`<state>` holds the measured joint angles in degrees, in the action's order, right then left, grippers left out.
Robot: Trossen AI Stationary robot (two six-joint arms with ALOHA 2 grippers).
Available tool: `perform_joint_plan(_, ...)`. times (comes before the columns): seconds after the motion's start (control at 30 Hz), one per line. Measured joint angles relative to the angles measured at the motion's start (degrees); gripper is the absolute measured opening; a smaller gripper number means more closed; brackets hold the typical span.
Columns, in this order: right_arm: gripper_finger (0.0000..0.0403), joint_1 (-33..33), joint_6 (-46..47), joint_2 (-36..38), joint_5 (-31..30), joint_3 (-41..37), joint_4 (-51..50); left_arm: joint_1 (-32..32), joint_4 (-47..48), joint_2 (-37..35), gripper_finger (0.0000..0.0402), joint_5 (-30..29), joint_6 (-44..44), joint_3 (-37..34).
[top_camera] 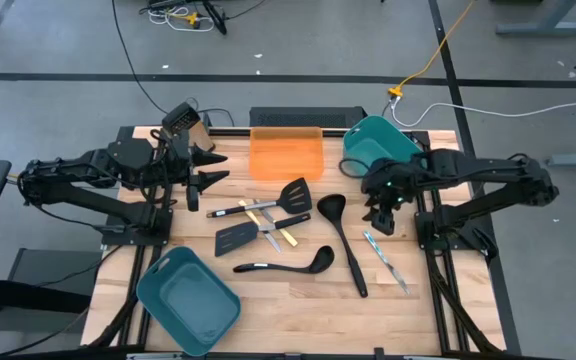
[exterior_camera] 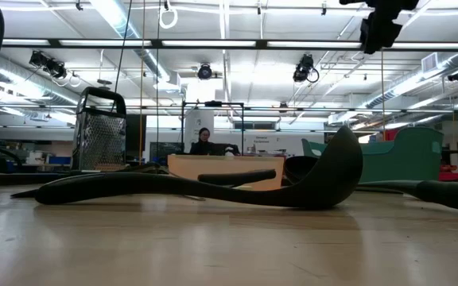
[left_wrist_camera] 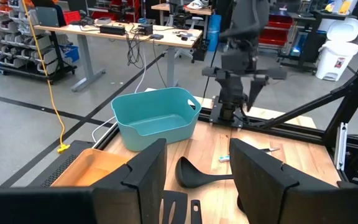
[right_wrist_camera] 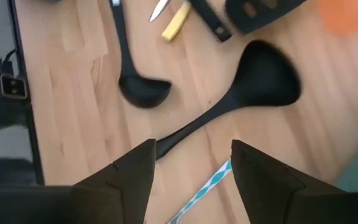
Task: Pick & Place Kitchen Items
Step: Put the right black ladle into the blue bin
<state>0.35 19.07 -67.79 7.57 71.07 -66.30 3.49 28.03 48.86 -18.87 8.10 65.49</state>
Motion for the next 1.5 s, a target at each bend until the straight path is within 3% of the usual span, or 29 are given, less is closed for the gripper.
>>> perform_joint_plan(0.7,0.0215,11.7,10.9,-12.7,-0.1,0.0,-0.6,0.0,0.0,0.0,0.0181,0.5,-1.3,0.0)
perform_joint_plan(1.0,0.0215,13.4,15.1,-19.9,0.2,0.0,0.3,0.0,0.0,0.0,0.0181,0.5,-1.5,0.0)
perform_joint_plan(1.23,0.0215,13.6,14.6,-24.8,1.0,0.0,1.3,0.0,0.0,0.0,0.0181,0.6,-7.1,0.0)
perform_joint_plan(1.5,0.0215,13.6,15.6,-25.4,3.2,0.0,1.2,0.0,0.0,-0.1,0.0181,0.6,-8.3,0.0)
